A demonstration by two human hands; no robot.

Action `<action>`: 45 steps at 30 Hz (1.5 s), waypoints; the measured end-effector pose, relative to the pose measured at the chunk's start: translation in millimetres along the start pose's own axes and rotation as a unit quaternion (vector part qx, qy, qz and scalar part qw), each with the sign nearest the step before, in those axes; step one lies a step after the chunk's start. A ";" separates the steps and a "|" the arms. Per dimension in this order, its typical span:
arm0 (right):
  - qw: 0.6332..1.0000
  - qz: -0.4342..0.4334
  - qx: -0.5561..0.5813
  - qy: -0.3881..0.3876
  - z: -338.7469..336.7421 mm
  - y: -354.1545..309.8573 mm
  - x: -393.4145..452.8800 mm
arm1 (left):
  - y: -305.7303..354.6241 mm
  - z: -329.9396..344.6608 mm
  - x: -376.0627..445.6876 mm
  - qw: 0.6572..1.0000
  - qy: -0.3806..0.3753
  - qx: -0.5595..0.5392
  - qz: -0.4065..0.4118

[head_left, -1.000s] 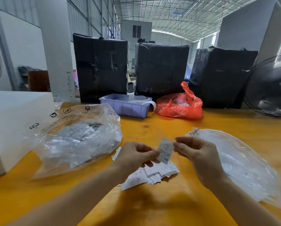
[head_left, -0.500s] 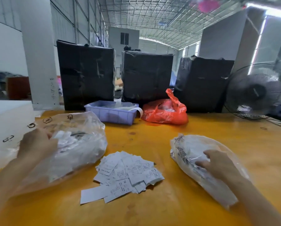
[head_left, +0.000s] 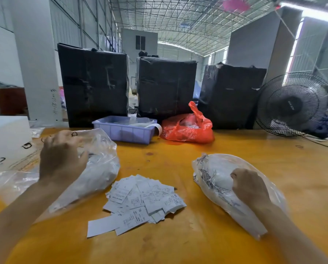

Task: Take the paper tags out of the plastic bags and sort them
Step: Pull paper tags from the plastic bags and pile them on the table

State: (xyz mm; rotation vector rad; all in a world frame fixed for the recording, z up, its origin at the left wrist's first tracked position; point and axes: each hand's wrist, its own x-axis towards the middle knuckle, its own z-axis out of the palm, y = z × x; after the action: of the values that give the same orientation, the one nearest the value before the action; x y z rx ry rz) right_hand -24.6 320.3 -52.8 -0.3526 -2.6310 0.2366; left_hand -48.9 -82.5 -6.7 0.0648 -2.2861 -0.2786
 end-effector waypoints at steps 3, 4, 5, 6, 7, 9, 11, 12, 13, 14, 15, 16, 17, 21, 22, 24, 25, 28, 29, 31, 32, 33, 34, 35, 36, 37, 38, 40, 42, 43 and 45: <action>0.997 -0.031 0.000 0.066 -4.6 -3.3 -1.9 | 18.0 -1.1 -5.6 0.998 0.011 -0.045 0.033; 0.994 -0.038 0.022 0.100 -6.3 -4.4 -2.8 | 23.4 -1.6 -7.4 0.997 0.010 -0.060 0.043; 0.988 -0.041 0.055 0.135 -8.6 -6.6 -3.8 | 28.2 -1.9 -8.7 0.996 0.009 -0.075 0.053; 0.980 -0.040 0.098 0.167 -12.0 -9.2 -5.1 | 33.0 -2.1 -10.4 0.994 0.007 -0.092 0.061; 0.970 -0.040 0.146 0.190 -15.6 -12.1 -6.1 | 37.5 -2.1 -12.2 0.991 0.005 -0.113 0.068; 0.938 -0.020 0.277 0.205 -23.8 -21.8 -7.2 | 47.7 -0.9 -17.4 0.982 -0.011 -0.171 0.077; 0.862 0.021 0.486 0.142 -32.4 -39.3 -12.9 | 59.2 -2.0 -24.7 0.963 -0.042 -0.258 0.069; 0.812 0.035 0.576 0.087 -34.6 -50.0 -17.9 | 66.4 -4.0 -29.5 0.945 -0.074 -0.315 0.052; 0.774 0.040 0.631 0.032 -34.7 -61.1 -24.3 | 74.9 -6.4 -34.8 0.917 -0.128 -0.377 0.028; 0.759 0.036 0.649 -0.018 -32.5 -71.4 -31.2 | 84.2 -8.8 -40.4 0.876 -0.192 -0.442 -0.004; 0.756 0.023 0.651 -0.061 -29.8 -81.7 -38.2 | 92.4 -10.2 -45.6 0.823 -0.258 -0.504 -0.039; 0.756 0.005 0.647 -0.096 -27.5 -91.0 -45.4 | 99.0 -9.7 -50.9 0.766 -0.321 -0.552 -0.079; 0.756 -0.011 0.643 -0.123 -25.4 -98.9 -51.8 | 104.3 -8.8 -55.4 0.712 -0.376 -0.581 -0.118; 0.746 -0.069 0.632 -0.199 -22.3 -110.8 -63.8 | 111.5 -6.3 -67.8 0.620 -0.447 -0.622 -0.171; 0.748 -0.084 0.624 -0.210 -22.6 -110.3 -64.1 | 110.1 -5.1 -68.6 0.638 -0.443 -0.609 -0.162; 0.762 -0.106 0.598 -0.226 -24.7 -108.7 -64.3 | 105.0 -3.3 -68.1 0.696 -0.429 -0.567 -0.101; 0.778 -0.117 0.574 -0.226 -25.7 -108.1 -64.3 | 102.8 -3.3 -66.8 0.717 -0.422 -0.551 -0.067; 0.838 -0.165 0.484 -0.190 -26.6 -110.9 -67.0 | 97.4 -2.1 -64.9 0.745 -0.421 -0.517 -0.015; 0.848 -0.176 0.474 -0.163 -25.6 -112.8 -67.7 | 96.5 -0.9 -64.7 0.760 -0.414 -0.501 -0.014; 0.855 -0.173 0.481 -0.083 -21.4 -113.2 -64.8 | 94.8 2.3 -64.7 0.786 -0.385 -0.483 -0.033; 0.860 -0.164 0.482 -0.042 -19.2 -111.0 -61.3 | 93.5 4.9 -64.5 0.791 -0.369 -0.485 -0.053; 0.871 -0.158 0.466 -0.009 -17.0 -107.7 -57.5 | 92.1 7.4 -63.8 0.792 -0.355 -0.490 -0.078; 0.888 -0.159 0.431 0.011 -14.6 -103.5 -54.5 | 90.6 9.4 -62.8 0.790 -0.343 -0.497 -0.107; 0.907 -0.168 0.385 0.014 -11.1 -99.4 -52.1 | 89.3 10.6 -62.0 0.786 -0.334 -0.503 -0.135; 0.923 -0.181 0.340 -0.001 -7.0 -95.8 -50.8 | 88.0 11.5 -61.4 0.782 -0.325 -0.507 -0.159; 0.934 -0.191 0.301 -0.029 -2.2 -93.5 -50.3 | 86.9 12.7 -61.3 0.778 -0.318 -0.512 -0.177; 0.942 -0.199 0.264 -0.064 2.9 -92.2 -50.4 | 86.5 13.5 -61.5 0.773 -0.314 -0.517 -0.190; 0.951 -0.210 0.183 -0.135 12.6 -91.8 -50.9 | 86.9 13.6 -62.5 0.767 -0.306 -0.526 -0.203; 0.948 -0.211 0.147 -0.189 17.8 -91.7 -50.7 | 87.7 13.7 -63.4 0.766 -0.298 -0.529 -0.213; 0.944 -0.213 0.150 -0.202 18.0 -91.7 -50.3 | 87.9 13.8 -64.0 0.762 -0.297 -0.532 -0.220; 0.940 -0.239 0.149 -0.193 17.6 -90.9 -48.9 | 88.6 14.5 -65.5 0.748 -0.308 -0.539 -0.235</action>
State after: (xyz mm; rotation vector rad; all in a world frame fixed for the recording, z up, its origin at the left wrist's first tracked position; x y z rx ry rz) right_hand -9.8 217.8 -68.7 0.4790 -2.8918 0.5777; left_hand -12.1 15.4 -44.4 -0.0657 -2.2983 -2.1020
